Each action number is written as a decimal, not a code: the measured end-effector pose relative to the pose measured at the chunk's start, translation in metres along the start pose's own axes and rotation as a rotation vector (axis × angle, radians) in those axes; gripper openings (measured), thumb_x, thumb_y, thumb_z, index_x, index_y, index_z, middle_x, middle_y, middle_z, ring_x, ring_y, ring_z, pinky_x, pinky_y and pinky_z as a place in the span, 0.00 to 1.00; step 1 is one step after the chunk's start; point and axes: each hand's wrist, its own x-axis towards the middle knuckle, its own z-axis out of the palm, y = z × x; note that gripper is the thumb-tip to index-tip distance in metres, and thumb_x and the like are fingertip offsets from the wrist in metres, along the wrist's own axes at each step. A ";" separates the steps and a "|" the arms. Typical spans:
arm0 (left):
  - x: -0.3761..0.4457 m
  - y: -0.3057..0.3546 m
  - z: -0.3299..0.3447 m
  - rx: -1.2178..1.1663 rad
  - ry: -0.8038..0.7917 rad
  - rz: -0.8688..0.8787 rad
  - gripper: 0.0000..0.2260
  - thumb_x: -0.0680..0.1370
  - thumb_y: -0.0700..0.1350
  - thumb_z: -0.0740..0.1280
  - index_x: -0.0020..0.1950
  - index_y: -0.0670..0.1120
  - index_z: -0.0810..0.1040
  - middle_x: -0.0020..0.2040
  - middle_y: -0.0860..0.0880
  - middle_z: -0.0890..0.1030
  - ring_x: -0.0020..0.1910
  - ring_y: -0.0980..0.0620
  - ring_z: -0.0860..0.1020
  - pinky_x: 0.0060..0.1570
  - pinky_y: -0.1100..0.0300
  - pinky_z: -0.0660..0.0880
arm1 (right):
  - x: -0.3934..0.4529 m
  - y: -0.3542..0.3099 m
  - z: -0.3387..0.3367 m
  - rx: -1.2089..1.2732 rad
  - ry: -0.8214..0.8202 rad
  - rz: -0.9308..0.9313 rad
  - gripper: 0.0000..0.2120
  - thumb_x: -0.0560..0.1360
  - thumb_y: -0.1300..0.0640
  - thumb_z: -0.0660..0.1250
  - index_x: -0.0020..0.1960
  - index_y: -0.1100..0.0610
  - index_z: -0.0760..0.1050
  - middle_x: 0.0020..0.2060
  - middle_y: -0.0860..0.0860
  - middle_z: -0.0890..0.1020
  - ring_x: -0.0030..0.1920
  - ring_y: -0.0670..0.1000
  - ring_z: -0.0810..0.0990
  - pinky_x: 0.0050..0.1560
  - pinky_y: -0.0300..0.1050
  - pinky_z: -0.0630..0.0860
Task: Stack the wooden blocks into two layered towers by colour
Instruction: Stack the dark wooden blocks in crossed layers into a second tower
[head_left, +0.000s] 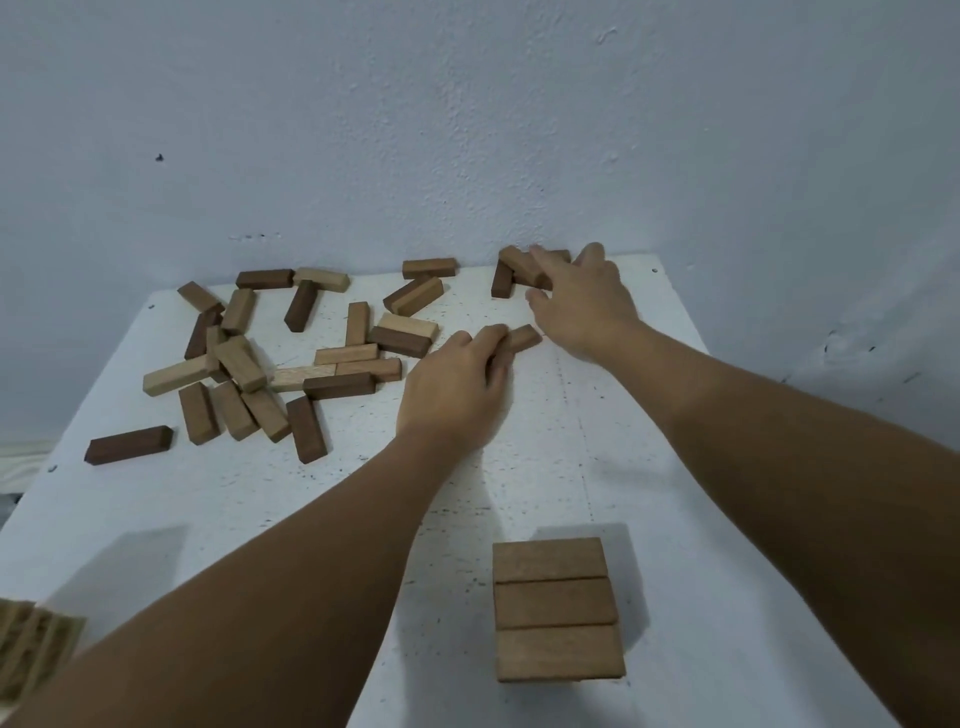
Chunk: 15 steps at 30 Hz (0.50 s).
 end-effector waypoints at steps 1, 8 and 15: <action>0.000 -0.001 0.000 -0.006 0.013 0.000 0.16 0.85 0.54 0.58 0.71 0.58 0.75 0.45 0.51 0.77 0.42 0.48 0.77 0.40 0.53 0.73 | 0.003 0.000 0.001 -0.013 -0.005 -0.003 0.24 0.84 0.46 0.59 0.79 0.38 0.61 0.67 0.57 0.66 0.66 0.60 0.68 0.64 0.56 0.72; 0.000 -0.004 -0.004 -0.025 -0.032 0.037 0.18 0.86 0.52 0.57 0.75 0.62 0.73 0.51 0.50 0.68 0.42 0.48 0.74 0.42 0.53 0.75 | -0.007 0.014 0.016 -0.027 0.230 -0.075 0.10 0.80 0.45 0.67 0.56 0.50 0.80 0.60 0.54 0.71 0.58 0.57 0.73 0.54 0.50 0.73; -0.003 0.001 -0.006 -0.113 -0.016 -0.046 0.19 0.83 0.59 0.61 0.74 0.60 0.75 0.58 0.52 0.70 0.47 0.53 0.75 0.48 0.56 0.75 | -0.020 0.021 0.023 -0.055 0.135 -0.146 0.20 0.83 0.48 0.62 0.75 0.37 0.70 0.68 0.50 0.70 0.65 0.57 0.69 0.64 0.54 0.65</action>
